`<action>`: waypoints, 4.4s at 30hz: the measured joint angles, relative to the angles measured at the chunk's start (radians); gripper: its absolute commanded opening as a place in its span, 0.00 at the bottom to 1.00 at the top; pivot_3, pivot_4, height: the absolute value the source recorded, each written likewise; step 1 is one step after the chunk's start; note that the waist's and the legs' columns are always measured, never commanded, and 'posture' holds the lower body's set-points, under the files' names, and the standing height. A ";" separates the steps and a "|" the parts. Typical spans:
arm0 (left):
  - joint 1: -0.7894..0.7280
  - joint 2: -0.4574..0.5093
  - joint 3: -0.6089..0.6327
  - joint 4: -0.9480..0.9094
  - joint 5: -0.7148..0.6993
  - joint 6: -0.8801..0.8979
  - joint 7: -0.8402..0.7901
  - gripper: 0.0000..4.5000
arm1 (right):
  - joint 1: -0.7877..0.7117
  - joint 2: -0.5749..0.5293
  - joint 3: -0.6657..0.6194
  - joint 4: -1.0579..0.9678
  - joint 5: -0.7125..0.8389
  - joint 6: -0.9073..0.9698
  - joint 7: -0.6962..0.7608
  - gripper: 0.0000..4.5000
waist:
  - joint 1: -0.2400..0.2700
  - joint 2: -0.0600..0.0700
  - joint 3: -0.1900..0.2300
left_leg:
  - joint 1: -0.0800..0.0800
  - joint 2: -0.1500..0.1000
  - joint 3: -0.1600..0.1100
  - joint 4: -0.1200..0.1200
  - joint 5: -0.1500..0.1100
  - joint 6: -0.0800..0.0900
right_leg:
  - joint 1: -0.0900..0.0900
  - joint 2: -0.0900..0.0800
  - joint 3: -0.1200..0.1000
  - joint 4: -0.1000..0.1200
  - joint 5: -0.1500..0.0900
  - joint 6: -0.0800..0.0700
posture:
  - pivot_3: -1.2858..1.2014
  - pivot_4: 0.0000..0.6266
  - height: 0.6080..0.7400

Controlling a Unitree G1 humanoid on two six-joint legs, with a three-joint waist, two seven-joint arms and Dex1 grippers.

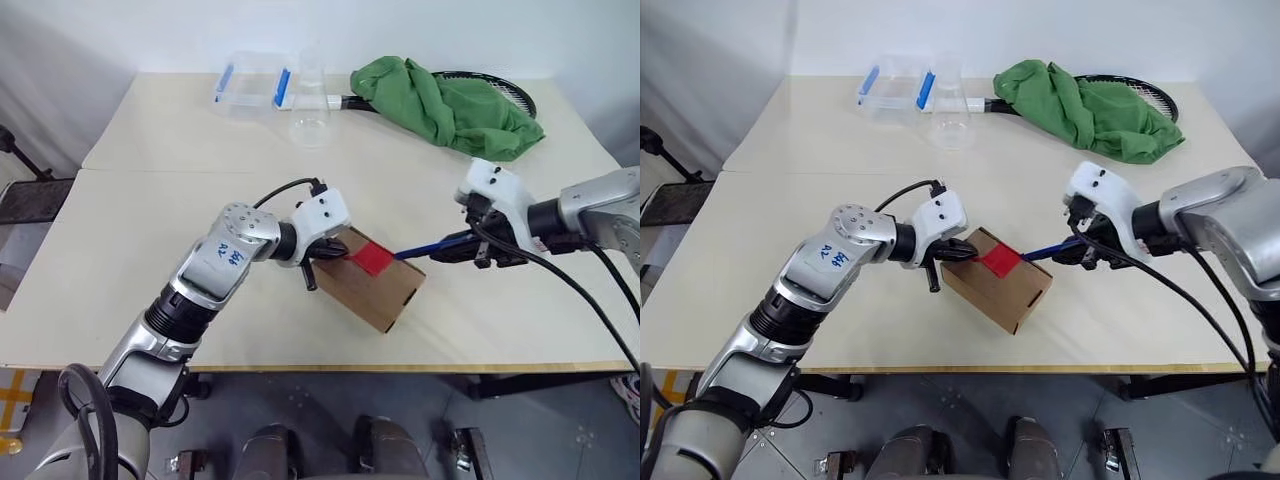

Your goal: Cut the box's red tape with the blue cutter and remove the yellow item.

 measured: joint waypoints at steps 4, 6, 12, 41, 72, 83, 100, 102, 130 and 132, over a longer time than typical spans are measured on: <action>0.003 -0.001 0.000 -0.003 0.000 0.000 0.003 0.01 | 0.013 -0.028 -0.002 -0.009 -0.007 -0.006 0.025 0.03 | 0.000 0.000 0.000 | 0.000 0.000 0.000 0.000 0.000 0.000 | 0.000 0.000 0.000 0.000 0.000 0.000 | 0.52 0.24 1.00; 0.004 -0.002 0.001 -0.003 0.000 0.000 0.005 0.01 | 0.031 -0.052 -0.013 -0.021 -0.006 -0.017 0.040 0.03 | 0.001 0.000 0.000 | 0.000 0.000 0.000 0.000 0.000 0.000 | 0.000 0.000 0.000 0.000 0.000 0.000 | 0.52 0.24 1.00; 0.006 -0.003 0.005 0.005 0.000 -0.010 0.006 0.01 | 0.108 -0.124 -0.210 -0.016 0.062 -0.019 0.084 0.03 | 0.001 0.000 0.000 | 0.001 0.000 0.000 0.001 0.000 0.000 | 0.001 -0.001 0.000 0.000 0.000 0.000 | 0.52 0.24 1.00; 0.037 0.049 0.262 -0.014 -0.174 0.108 -0.003 0.00 | 0.695 0.418 -0.753 0.344 0.006 -0.465 -0.350 0.85 | -0.005 0.006 0.003 | 0.003 0.000 -0.002 0.001 0.001 0.001 | 0.006 0.000 -0.001 -0.003 0.001 0.002 | 0.52 0.24 1.00; 0.423 -0.008 0.226 -0.345 -0.325 0.268 0.254 0.00 | 0.009 0.401 0.105 0.601 -0.400 -0.571 0.018 0.00 | -0.025 0.006 0.005 | 0.000 -0.001 -0.002 -0.001 0.001 0.001 | 0.004 -0.001 -0.002 -0.004 0.001 0.003 | 0.52 0.24 1.00; 0.369 0.042 0.231 -0.207 -0.247 0.169 0.282 0.00 | 0.030 0.448 0.113 0.335 -0.360 -0.454 0.131 0.00 | -0.025 0.006 0.005 | 0.000 -0.001 -0.003 -0.001 0.001 0.001 | 0.004 -0.001 -0.002 -0.004 0.001 0.003 | 0.52 0.24 1.00; 0.267 0.098 0.235 -0.026 -0.184 0.050 0.173 0.00 | 0.064 0.525 0.113 0.273 -0.370 -0.371 0.021 0.00 | -0.028 0.006 0.005 | 0.000 -0.001 -0.002 -0.001 0.000 0.001 | 0.003 0.000 -0.002 -0.004 0.001 0.003 | 0.52 0.24 1.00; 0.267 0.098 0.279 -0.033 -0.212 0.057 0.165 0.00 | 0.079 0.506 0.085 0.253 -0.369 -0.364 -0.013 0.00 | -0.027 0.006 0.005 | -0.001 -0.001 -0.002 -0.001 0.000 0.001 | 0.003 0.000 -0.002 -0.004 0.001 0.003 | 0.52 0.24 1.00; 0.055 0.110 0.179 0.159 -0.202 -0.132 -0.120 0.00 | 0.100 0.623 -0.153 0.155 -0.273 -0.091 -0.391 0.99 | -0.030 0.006 0.005 | -0.006 -0.004 0.001 -0.003 0.000 0.000 | -0.005 0.003 -0.001 -0.003 0.001 0.003 | 0.52 0.24 1.00; 0.055 0.110 0.176 0.160 -0.191 -0.144 -0.131 0.00 | 0.113 0.613 -0.144 0.155 -0.273 -0.091 -0.392 0.99 | -0.030 0.006 0.005 | -0.006 -0.004 0.001 -0.002 0.000 0.000 | -0.005 0.003 -0.001 -0.003 0.001 0.003 | 0.52 0.24 1.00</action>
